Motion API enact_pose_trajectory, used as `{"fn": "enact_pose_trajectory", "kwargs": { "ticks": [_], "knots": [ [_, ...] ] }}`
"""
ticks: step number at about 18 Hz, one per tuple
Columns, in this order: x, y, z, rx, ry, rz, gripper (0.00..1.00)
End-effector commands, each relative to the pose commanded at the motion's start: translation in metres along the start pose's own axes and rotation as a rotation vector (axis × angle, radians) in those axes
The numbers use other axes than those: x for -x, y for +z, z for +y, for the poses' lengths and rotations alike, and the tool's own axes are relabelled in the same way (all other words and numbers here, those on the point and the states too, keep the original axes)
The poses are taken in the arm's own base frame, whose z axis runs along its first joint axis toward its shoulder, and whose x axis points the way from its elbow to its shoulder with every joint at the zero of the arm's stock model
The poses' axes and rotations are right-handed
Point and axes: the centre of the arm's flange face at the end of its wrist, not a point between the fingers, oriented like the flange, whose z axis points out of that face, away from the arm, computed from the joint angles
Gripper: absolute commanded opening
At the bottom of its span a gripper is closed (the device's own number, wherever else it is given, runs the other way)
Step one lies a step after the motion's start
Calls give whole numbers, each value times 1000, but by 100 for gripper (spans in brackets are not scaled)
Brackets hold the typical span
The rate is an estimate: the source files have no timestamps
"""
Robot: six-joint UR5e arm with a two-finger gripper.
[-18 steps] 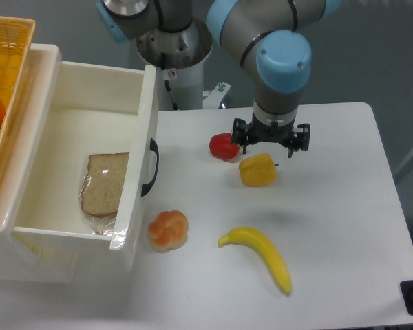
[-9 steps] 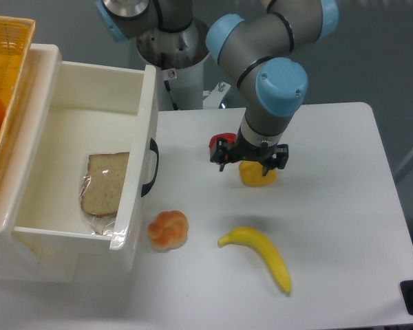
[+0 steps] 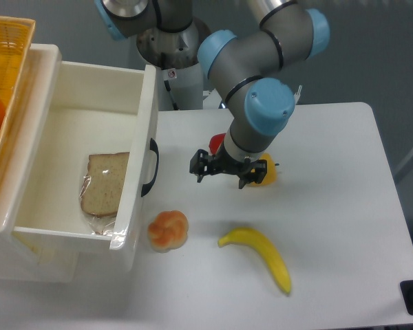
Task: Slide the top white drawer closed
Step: 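Lower the gripper against the open white drawer's front face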
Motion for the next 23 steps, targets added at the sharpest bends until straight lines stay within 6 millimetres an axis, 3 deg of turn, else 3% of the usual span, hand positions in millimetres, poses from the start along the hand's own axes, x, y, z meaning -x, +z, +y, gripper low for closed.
{"fn": "enact_pose_trajectory", "kwargs": {
  "ticks": [5, 23],
  "knots": [
    [-7, 13, -7, 5, 8, 33, 100],
    [-26, 26, -15, 23, 50, 52, 100]
  ]
}}
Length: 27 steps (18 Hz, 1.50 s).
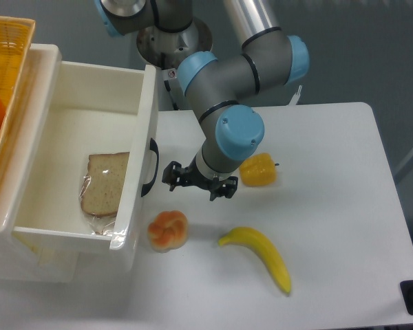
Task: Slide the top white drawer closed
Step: 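Lower the gripper against the open white drawer's front face, then push the white drawer front inward into the cabinet with the gripper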
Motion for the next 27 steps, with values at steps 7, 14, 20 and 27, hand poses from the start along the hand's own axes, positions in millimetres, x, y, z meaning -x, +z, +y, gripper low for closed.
{"fn": "enact_pose_trajectory", "kwargs": {
  "ticks": [7, 14, 20, 27],
  "knots": [
    [-8, 2, -2, 4, 15, -1, 100],
    [-16, 0, -4, 4, 28, -3, 100],
    [-19, 0, -3, 3, 29, 7, 100],
    [-32, 1, -6, 2, 48, 11, 100]
  ]
}}
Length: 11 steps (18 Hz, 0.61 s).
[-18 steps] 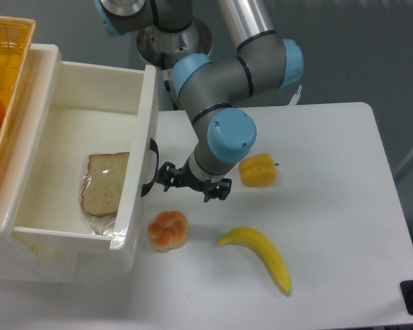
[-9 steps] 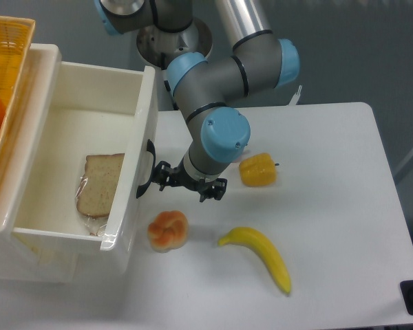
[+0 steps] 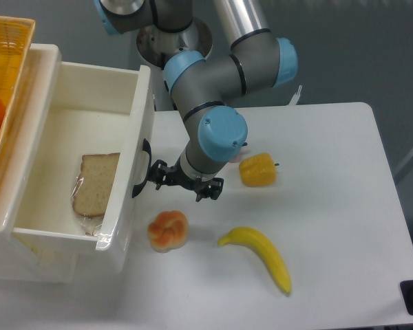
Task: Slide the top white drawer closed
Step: 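Push the white drawer front inward into the cabinet with the gripper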
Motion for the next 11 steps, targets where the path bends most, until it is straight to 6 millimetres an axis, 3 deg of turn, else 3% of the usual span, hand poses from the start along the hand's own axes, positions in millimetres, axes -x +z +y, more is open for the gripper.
{"fn": "enact_pose_trajectory", "kwargs": {
  "ticks": [11],
  "knots": [
    [-28, -1, -6, -14, 27, 17, 100]
  ]
}}
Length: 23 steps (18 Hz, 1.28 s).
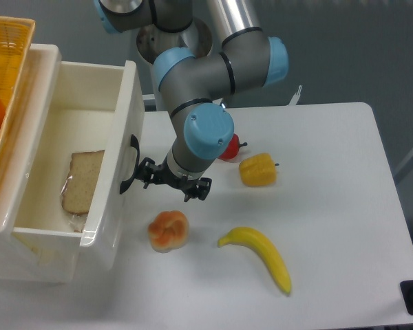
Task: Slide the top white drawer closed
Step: 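Push the white drawer front inward into the cabinet with the gripper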
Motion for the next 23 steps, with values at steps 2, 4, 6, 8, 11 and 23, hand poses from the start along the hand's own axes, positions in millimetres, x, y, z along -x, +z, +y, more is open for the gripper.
{"fn": "enact_pose_trajectory", "kwargs": {
  "ticks": [2, 4, 6, 8, 11, 23],
  "knots": [
    [-8, 1, 0, 9, 10, 3, 100],
    [-11, 2, -1, 9, 14, 4, 100],
    [-17, 3, -2, 10, 21, 8, 100],
    [-22, 6, -3, 14, 28, 9, 100],
    [-27, 7, -2, 17, 20, 10, 100],
    [-51, 8, -6, 13, 38, 14, 100]
  ]
}}
